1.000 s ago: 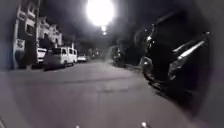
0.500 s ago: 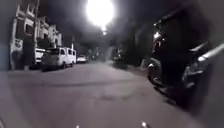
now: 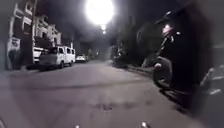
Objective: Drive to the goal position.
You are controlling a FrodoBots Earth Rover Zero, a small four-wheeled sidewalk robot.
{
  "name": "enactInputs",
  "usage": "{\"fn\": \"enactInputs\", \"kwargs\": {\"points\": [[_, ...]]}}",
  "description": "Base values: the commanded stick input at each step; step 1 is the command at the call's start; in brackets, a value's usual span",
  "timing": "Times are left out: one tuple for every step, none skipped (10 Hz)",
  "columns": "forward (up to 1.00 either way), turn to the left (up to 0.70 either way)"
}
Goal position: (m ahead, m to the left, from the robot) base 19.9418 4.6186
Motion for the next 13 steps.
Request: {"fn": "enactInputs", "kwargs": {"points": [[0.70, 0.00], [0.70, 0.00], [0.70, 0.00], [0.70, 0.00], [0.70, 0.00], [0.70, 0.00], [0.70, 0.00], [0.70, 0.00], [0.70, 0.00], [0.70, 0.00], [0.70, 0.00], [0.70, 0.00], [0.70, 0.00]]}}
